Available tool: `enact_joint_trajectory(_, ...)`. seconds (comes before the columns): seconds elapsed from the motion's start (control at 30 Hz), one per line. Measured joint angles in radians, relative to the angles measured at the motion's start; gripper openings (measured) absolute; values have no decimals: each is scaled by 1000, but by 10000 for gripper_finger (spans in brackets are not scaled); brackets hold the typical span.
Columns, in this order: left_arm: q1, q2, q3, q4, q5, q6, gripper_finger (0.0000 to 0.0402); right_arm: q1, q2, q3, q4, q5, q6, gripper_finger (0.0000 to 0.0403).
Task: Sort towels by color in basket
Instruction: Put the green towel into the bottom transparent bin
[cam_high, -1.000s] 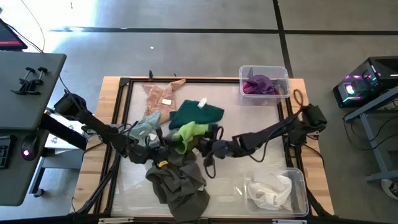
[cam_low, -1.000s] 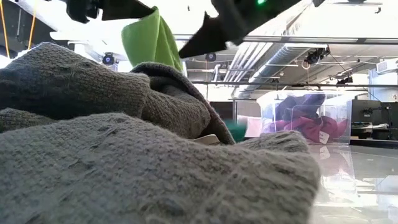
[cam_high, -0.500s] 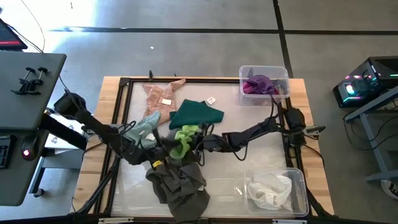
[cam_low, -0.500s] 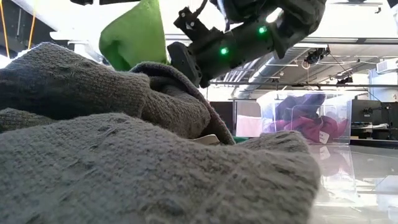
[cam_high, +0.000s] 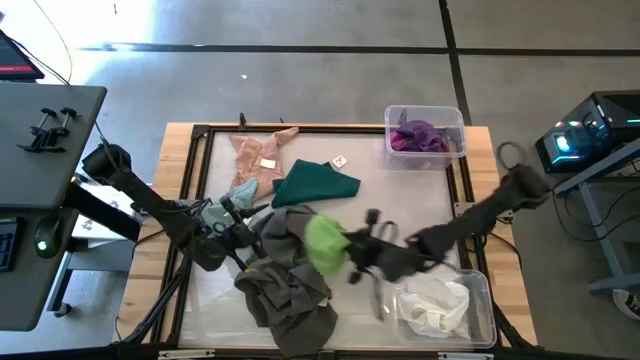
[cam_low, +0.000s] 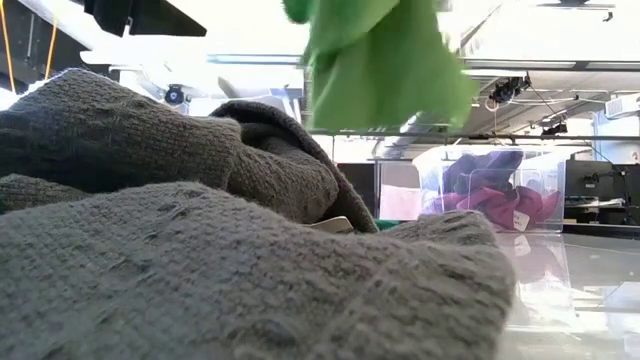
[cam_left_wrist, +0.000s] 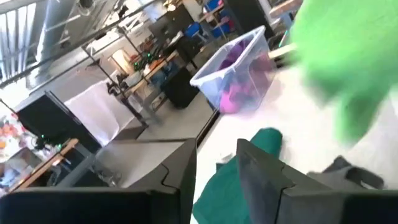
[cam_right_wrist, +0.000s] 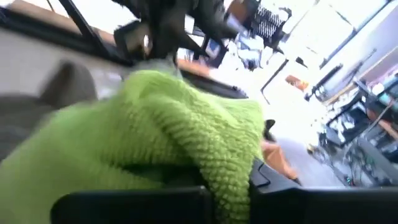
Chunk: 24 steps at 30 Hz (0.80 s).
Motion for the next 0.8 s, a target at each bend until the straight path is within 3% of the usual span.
enact_joint_trajectory(0.13, 4, -1, 0, -53, 8, -48, 105, 129, -169, 0, -133, 48, 89, 14)
enact_joint_trajectory(0.3, 8, -1, 0, -52, 11, -50, 105, 301, -363, 0, -283, 46, 336, 6)
enact_joint_trajectory(0.4, 8, 0, 0, -52, 11, -50, 105, 429, -432, 1, -293, -15, 433, 5)
enact_joint_trajectory(0.5, 8, 0, 0, -52, 11, -51, 105, 574, -431, 17, -328, -5, 517, 5)
enact_joint_trajectory(0.63, 8, 0, 0, -51, 11, -51, 105, 719, -375, 91, -449, 91, 765, 5)
enact_joint_trajectory(0.8, 16, 0, 0, -50, 25, -86, 105, 775, -261, 159, -762, 148, 1183, 4)
